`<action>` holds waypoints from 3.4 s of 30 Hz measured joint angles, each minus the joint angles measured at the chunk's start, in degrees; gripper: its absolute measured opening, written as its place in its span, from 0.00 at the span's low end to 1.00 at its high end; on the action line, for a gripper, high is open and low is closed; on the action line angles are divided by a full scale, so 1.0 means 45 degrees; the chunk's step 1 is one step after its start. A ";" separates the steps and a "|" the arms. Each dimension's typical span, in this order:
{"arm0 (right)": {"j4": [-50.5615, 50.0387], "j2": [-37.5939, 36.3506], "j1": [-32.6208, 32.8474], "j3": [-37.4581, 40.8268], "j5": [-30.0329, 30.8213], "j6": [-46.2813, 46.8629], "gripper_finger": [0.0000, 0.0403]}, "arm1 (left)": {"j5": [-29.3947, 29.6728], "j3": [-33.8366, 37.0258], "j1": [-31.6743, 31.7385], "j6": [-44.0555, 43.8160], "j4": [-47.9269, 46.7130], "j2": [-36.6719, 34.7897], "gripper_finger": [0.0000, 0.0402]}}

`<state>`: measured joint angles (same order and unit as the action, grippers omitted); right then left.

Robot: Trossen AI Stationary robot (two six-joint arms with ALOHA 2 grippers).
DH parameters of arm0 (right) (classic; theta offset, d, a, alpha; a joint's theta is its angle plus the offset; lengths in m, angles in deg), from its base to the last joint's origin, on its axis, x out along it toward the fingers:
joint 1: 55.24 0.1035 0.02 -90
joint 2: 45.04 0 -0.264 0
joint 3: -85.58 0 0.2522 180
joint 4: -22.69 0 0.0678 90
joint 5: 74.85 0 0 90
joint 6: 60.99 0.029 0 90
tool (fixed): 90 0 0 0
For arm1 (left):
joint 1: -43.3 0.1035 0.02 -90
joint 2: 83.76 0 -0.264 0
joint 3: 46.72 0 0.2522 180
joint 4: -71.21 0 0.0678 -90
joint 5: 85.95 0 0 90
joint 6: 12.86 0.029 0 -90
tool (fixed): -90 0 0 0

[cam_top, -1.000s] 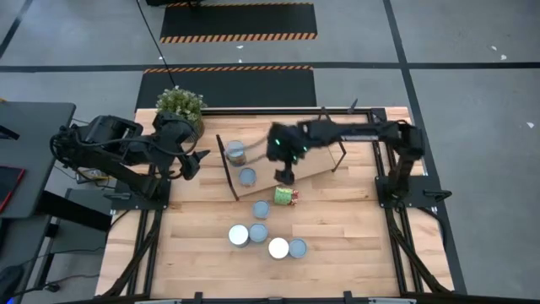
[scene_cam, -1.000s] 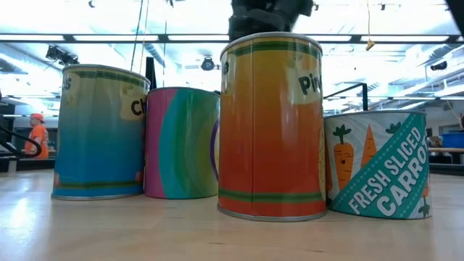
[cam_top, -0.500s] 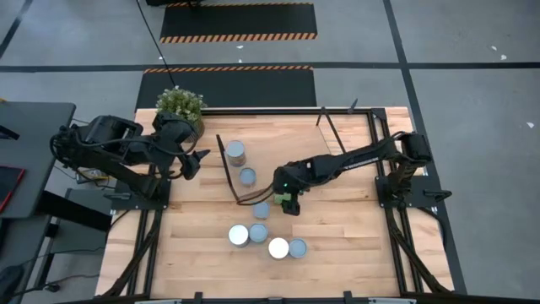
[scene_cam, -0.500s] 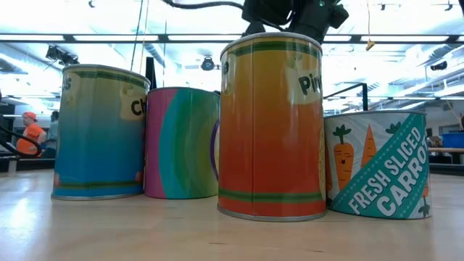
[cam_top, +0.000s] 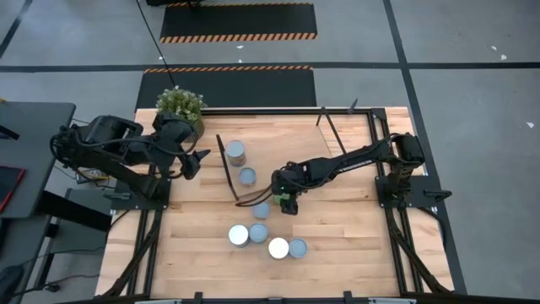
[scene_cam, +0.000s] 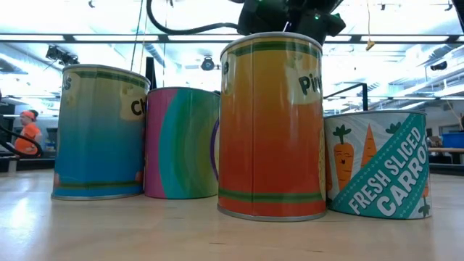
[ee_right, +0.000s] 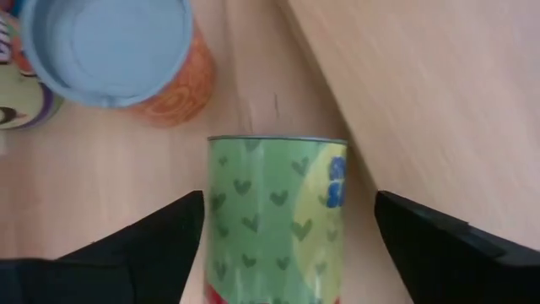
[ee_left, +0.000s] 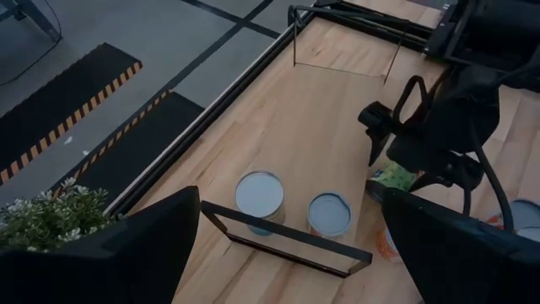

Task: Pick and place cans onto a shelf
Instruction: Put the canned spaghetti on the shelf

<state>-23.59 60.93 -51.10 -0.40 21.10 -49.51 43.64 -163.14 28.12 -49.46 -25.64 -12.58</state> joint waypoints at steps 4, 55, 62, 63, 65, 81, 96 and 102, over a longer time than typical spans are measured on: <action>0.0198 0.0228 0.0008 0.0083 -0.0432 -0.0227 0.78 | -0.0001 0.0000 0.0000 0.0000 -0.0003 0.0000 0.93; 1.3982 -0.2882 -0.3321 0.4967 -0.3500 0.0774 0.67 | 0.0309 0.0000 0.0092 -0.0037 -0.0171 0.0005 0.93; 1.1593 -0.4780 -0.3428 0.3337 -0.3803 0.0113 0.67 | -0.1266 -0.0005 0.1739 0.1288 0.0550 0.1123 0.93; 1.1217 -0.5037 -0.3431 0.3050 -0.3782 -0.0079 0.67 | -0.1282 0.0005 0.2049 0.1657 0.0690 0.1301 0.93; 1.0461 -0.5480 -0.3445 0.2516 -0.3699 -0.0531 0.67 | -0.1313 0.0000 0.2672 0.2347 0.1159 0.1662 0.93; 0.8205 -0.6863 -0.2875 0.0981 -0.1813 -0.1472 0.67 | -0.4015 0.0000 0.4920 0.5067 0.6588 0.2764 0.93; 0.8115 -0.6742 -0.2374 0.0940 -0.1373 -0.1839 0.67 | -0.4187 0.0005 0.4920 0.5717 0.7170 0.2846 0.93; 0.7402 -0.6559 -0.2328 0.1002 -0.1778 -0.1840 0.67 | -0.4225 -0.0024 0.4906 0.5991 0.8335 0.2855 0.93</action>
<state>9.72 31.42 -61.58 4.11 13.10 -57.79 24.63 -163.24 50.20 -22.50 11.87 0.27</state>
